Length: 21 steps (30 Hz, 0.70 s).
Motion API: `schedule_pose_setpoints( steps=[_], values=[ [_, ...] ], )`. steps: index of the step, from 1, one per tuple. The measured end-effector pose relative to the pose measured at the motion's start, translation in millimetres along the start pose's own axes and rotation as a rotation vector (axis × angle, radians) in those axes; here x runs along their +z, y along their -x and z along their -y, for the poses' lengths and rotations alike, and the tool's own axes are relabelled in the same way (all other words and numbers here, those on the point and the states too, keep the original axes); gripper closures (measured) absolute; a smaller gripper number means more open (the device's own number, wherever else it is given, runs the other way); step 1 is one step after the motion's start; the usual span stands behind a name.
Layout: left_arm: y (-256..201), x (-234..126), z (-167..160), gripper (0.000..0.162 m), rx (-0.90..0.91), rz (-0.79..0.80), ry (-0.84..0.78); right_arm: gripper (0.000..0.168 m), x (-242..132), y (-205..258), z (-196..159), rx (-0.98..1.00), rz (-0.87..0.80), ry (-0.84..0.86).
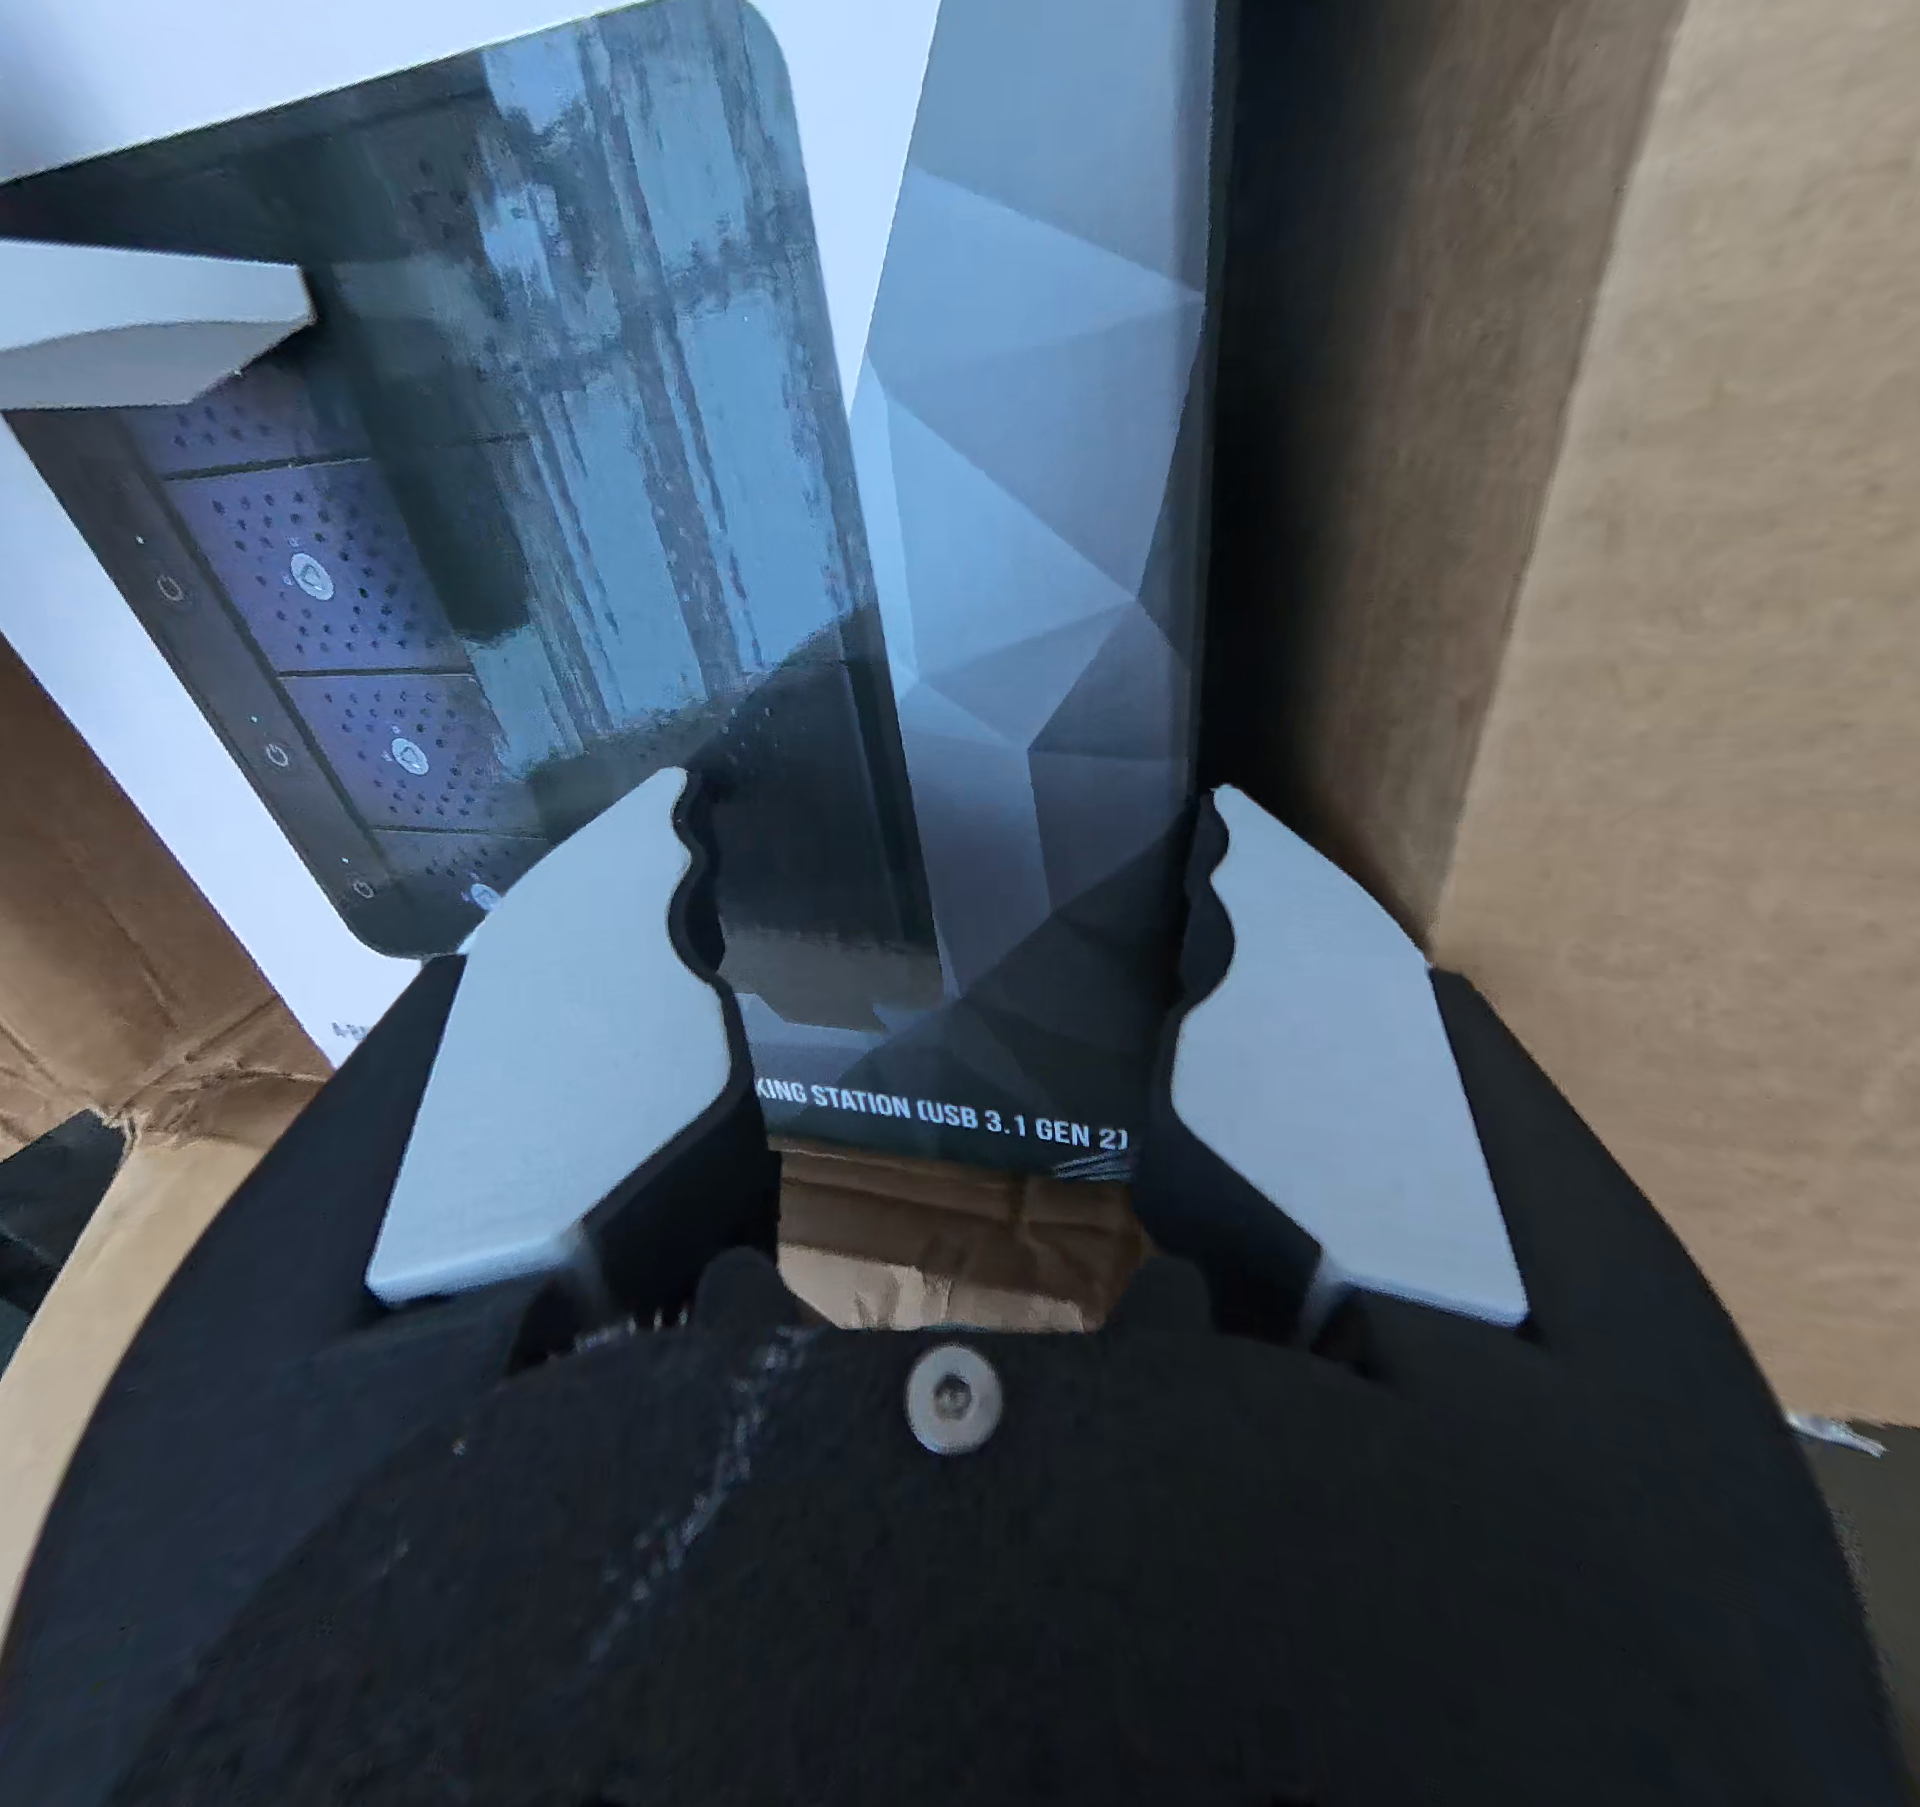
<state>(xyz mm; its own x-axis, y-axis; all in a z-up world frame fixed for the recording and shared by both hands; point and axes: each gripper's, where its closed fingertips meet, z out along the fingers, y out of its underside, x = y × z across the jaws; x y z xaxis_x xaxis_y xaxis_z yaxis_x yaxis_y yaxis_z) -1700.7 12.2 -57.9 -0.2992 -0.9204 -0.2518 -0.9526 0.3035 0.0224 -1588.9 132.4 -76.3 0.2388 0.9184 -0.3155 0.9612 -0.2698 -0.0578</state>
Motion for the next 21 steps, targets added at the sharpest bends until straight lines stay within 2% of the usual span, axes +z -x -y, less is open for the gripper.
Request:
schedule_pose_setpoints(
  steps=[5,9,15,21],
  values=[
    [2,4,4,0.068,-0.012,0.012,-0.054,0.029,9,1,4,-0.048,0.082,0.042],
    [6,7,5,0.059,-0.011,-0.010,-0.082,0.030,10,2,3,-0.049,0.104,0.074],
    [15,22,7,0.032,0.085,0.058,0.000,0.029,10,3,4,-0.061,0.098,0.021],
    [16,22,7,0.034,0.068,0.080,-0.032,0.024,12,4,5,-0.074,0.091,-0.025]
  ],
)
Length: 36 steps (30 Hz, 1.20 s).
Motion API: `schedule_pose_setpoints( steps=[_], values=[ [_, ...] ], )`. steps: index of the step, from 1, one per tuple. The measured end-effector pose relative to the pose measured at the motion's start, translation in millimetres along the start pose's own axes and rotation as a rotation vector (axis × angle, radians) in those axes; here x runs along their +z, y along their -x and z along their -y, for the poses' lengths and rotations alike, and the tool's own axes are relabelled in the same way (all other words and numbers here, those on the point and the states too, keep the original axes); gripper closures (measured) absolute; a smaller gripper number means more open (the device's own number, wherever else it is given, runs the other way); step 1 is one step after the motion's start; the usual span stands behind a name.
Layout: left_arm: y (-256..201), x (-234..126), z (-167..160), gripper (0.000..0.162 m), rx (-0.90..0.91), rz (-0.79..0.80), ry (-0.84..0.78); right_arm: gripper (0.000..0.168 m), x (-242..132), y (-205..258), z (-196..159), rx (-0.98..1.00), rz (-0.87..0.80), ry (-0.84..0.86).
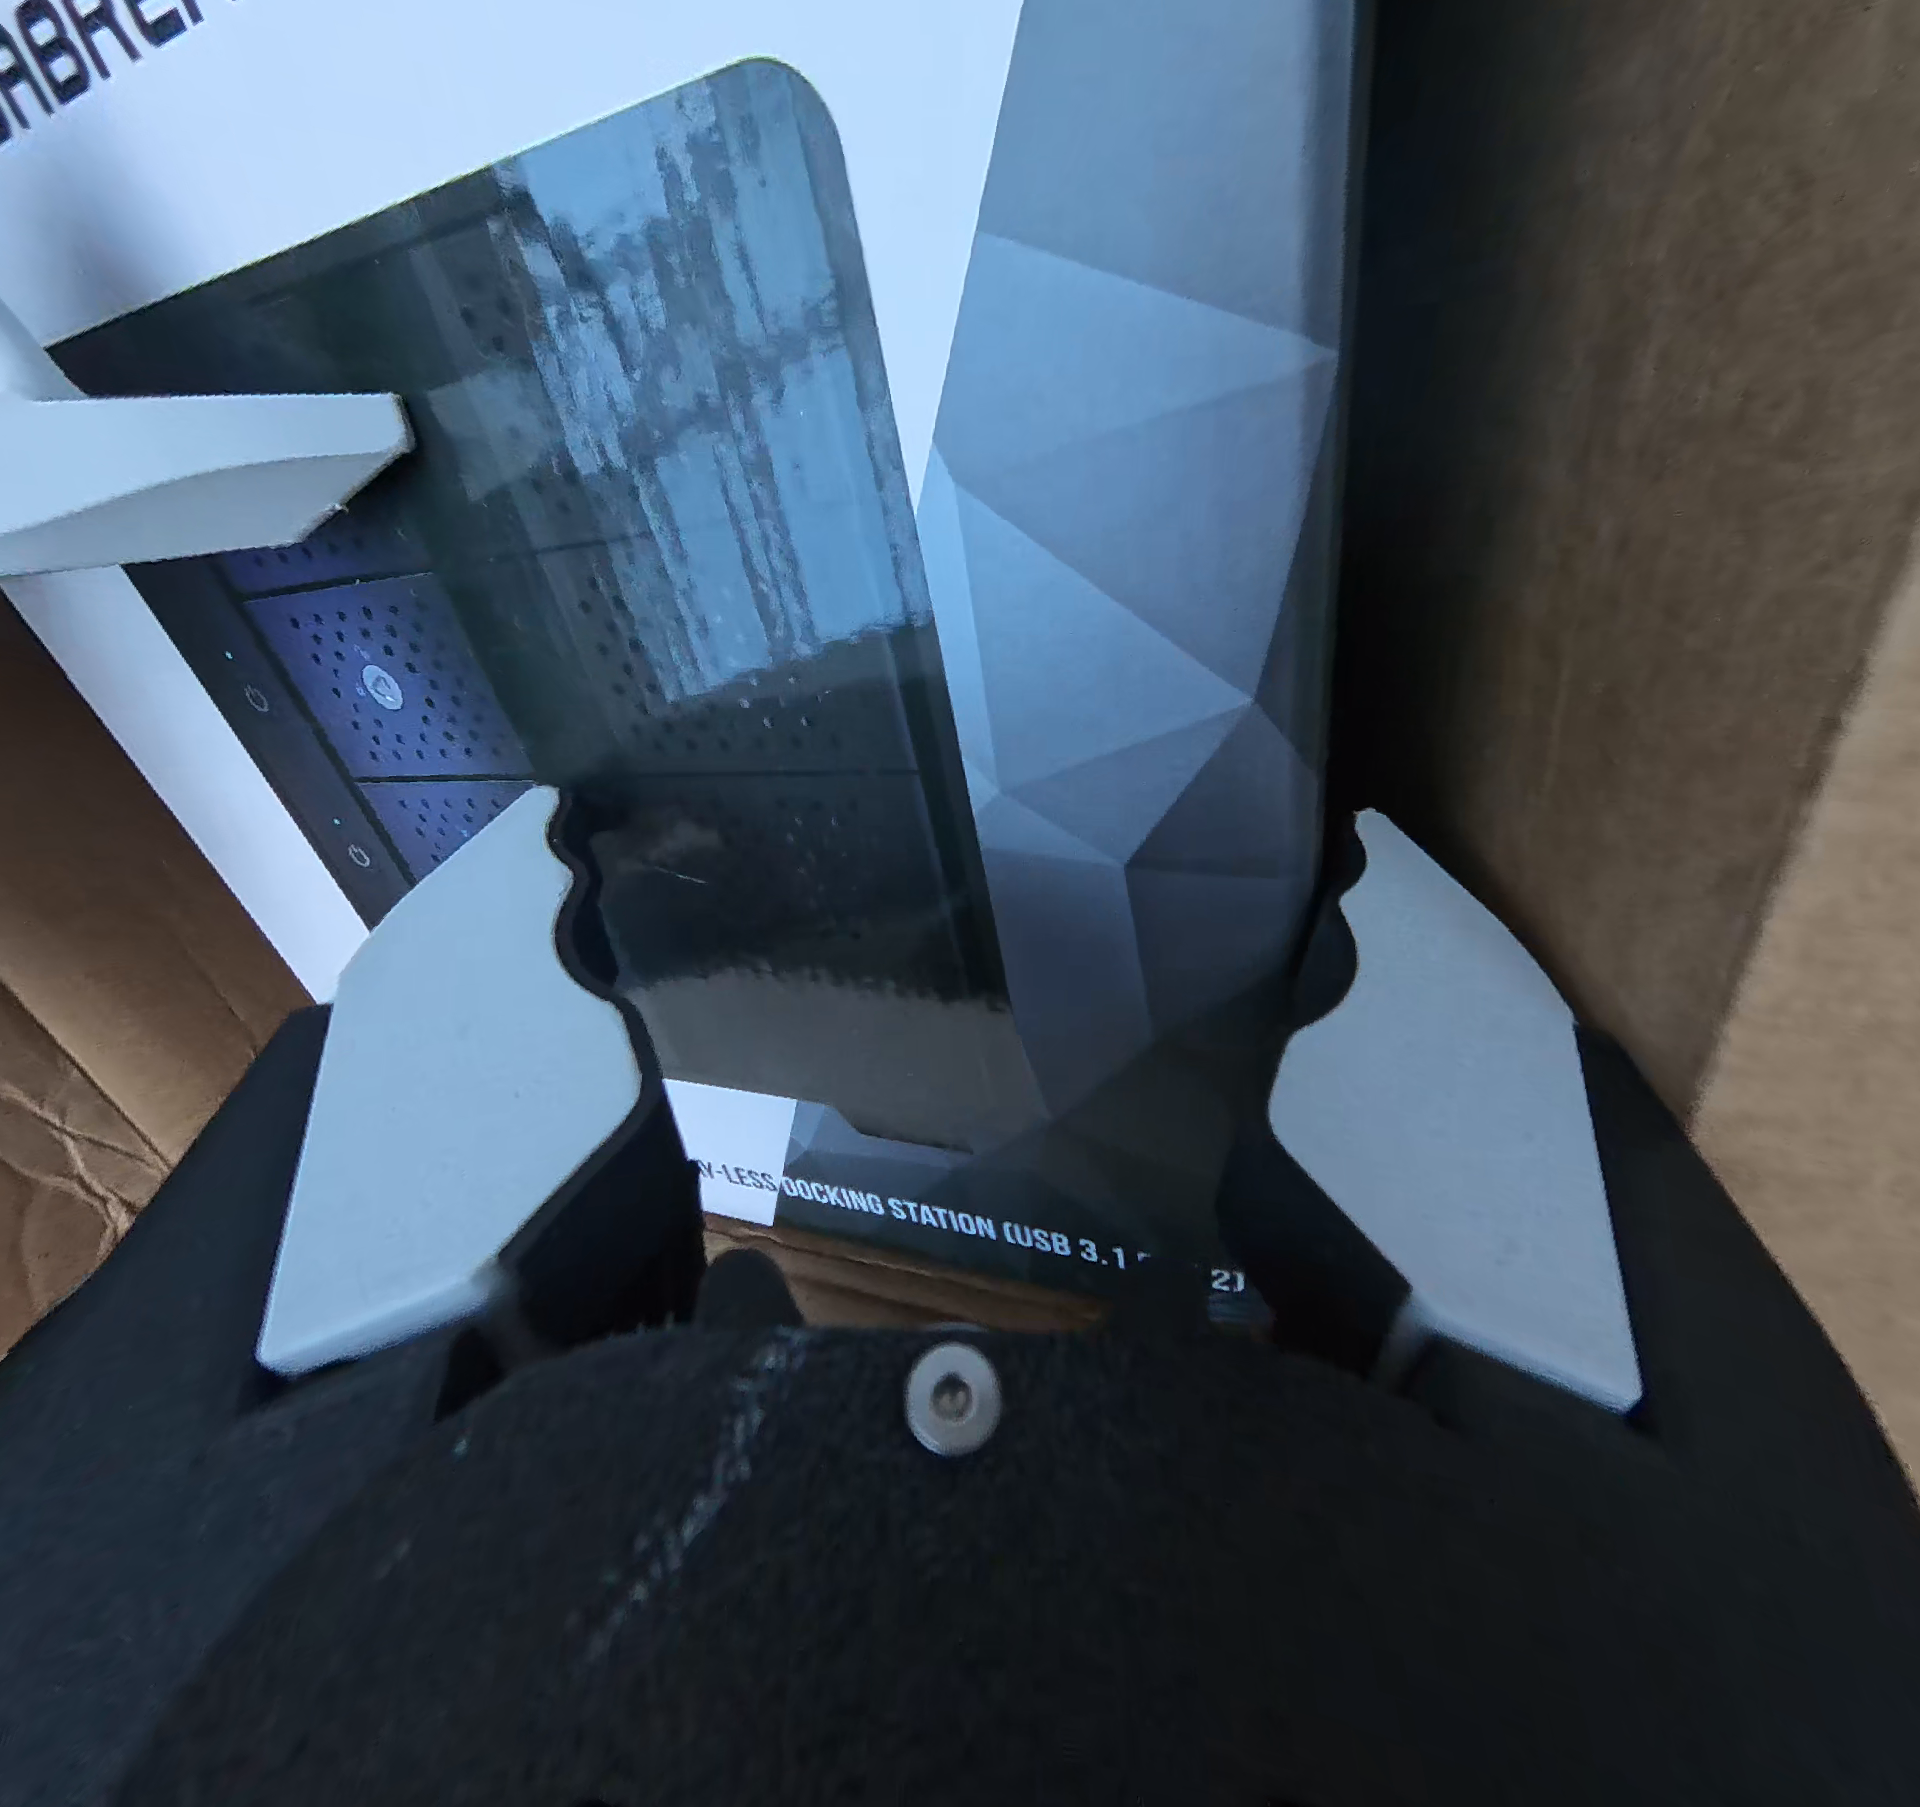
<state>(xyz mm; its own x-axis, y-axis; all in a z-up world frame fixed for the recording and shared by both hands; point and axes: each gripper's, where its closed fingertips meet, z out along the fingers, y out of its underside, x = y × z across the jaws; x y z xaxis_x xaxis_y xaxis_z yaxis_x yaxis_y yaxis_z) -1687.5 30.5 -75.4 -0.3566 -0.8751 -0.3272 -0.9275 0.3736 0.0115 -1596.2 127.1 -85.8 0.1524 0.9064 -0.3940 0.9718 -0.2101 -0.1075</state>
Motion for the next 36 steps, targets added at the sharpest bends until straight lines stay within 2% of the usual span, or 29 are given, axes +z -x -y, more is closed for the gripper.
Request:
schedule_pose_setpoints(
  steps=[4,9,20,29,36],
  values=[
    [1,0,2,0.037,-0.026,0.031,-0.063,0.027,-1,-1,-3,0.011,0.012,0.067],
    [0,-4,9,0.042,0.006,0.067,-0.155,0.034,-3,2,0,0.011,0.023,-0.042],
    [2,-7,5,0.030,-0.004,0.127,-0.151,0.034,-5,13,-5,0.046,-0.019,-0.020],
    [4,-8,3,0.030,0.034,0.139,-0.182,0.039,-9,14,-3,0.081,-0.034,-0.024],
    [0,-8,2,0.031,0.084,0.087,-0.181,0.040,-13,19,-5,0.091,-0.059,-0.038]
  ],
)
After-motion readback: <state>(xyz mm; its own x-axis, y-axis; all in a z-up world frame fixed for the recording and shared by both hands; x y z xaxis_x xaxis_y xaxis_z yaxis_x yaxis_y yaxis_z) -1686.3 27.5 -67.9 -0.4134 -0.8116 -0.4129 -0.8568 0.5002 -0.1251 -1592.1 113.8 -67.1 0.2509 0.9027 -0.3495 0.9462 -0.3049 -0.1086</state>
